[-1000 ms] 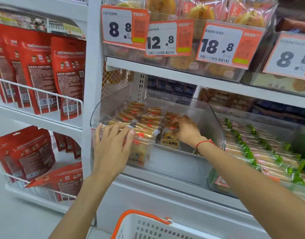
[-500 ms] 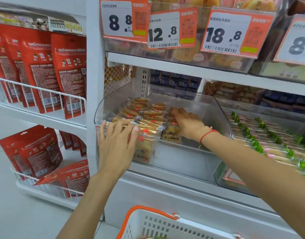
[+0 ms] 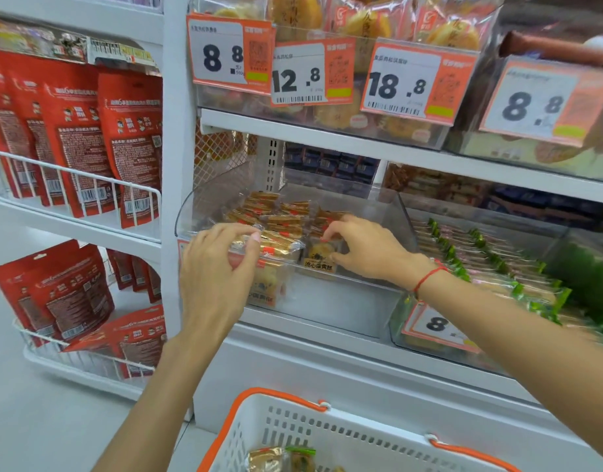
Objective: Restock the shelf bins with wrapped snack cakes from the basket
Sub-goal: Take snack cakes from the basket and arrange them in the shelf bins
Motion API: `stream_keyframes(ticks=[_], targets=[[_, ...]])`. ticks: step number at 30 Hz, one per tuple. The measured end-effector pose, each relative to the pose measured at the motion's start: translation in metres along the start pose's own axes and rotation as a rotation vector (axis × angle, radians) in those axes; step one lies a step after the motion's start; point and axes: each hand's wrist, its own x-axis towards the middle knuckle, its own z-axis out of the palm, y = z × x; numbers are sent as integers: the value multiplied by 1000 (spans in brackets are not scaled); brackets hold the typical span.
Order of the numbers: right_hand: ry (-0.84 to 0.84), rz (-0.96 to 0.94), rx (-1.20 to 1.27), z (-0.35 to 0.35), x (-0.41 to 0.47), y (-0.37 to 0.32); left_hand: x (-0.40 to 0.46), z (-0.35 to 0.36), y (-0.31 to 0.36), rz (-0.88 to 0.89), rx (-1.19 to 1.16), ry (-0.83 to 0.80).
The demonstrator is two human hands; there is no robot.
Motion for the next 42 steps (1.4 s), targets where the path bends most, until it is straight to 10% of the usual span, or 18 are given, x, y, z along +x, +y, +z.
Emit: stream_keyframes(ticks=[8,13,23,29,42], targets=[[223,-149,162,-11,-100,-21,-49,-26,41,-109,158,-364],[-357,-121,104,43,-157,-15,-100,-13,24,-220,473,-521],[-842,106,231,207,-236,-25,-251,24,-66,-295,649,-1105],[-664,180,356,262,-261,-67,-310,26,-108,-92,653,-1430],[-592,428,625,313,-260,-110,-306,66,-125,14,701,-1386]])
